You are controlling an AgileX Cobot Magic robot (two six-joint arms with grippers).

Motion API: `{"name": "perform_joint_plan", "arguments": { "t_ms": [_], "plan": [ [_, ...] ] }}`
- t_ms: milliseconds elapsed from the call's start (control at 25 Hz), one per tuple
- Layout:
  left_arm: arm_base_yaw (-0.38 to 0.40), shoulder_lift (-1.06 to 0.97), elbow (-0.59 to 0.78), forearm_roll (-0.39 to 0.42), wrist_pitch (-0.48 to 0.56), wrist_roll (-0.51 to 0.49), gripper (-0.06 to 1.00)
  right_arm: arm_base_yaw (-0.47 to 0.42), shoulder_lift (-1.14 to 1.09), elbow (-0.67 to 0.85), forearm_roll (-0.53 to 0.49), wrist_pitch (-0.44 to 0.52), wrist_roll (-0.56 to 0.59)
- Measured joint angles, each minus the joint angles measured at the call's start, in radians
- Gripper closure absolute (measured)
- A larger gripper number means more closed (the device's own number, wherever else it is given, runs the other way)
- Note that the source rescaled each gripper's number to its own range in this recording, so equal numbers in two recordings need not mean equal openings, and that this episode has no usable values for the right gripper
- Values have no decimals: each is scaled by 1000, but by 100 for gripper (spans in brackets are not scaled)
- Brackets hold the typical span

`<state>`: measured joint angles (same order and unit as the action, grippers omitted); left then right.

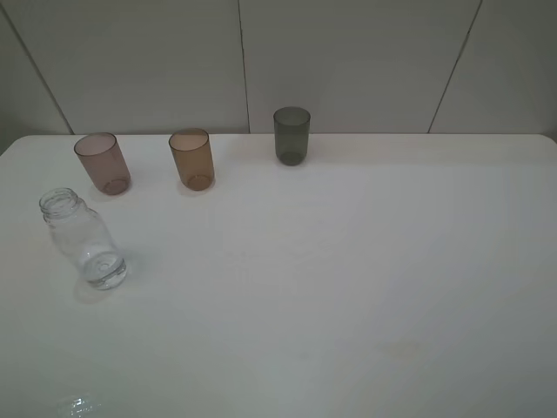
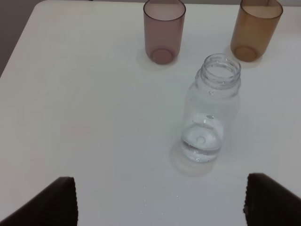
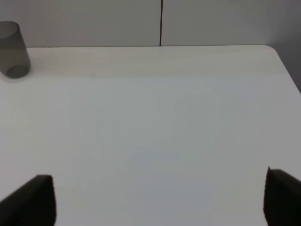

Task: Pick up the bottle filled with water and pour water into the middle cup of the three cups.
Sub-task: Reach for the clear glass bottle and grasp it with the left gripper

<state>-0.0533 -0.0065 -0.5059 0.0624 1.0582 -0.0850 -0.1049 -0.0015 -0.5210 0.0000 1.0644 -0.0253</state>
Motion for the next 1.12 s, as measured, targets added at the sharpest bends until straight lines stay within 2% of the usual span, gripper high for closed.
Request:
{"name": "perform_joint_plan", "arguments": {
  "t_ms": [1120],
  "plan": [
    [0,0,0,0,0,0,30,0,0,0,0,0,0]
  ]
}}
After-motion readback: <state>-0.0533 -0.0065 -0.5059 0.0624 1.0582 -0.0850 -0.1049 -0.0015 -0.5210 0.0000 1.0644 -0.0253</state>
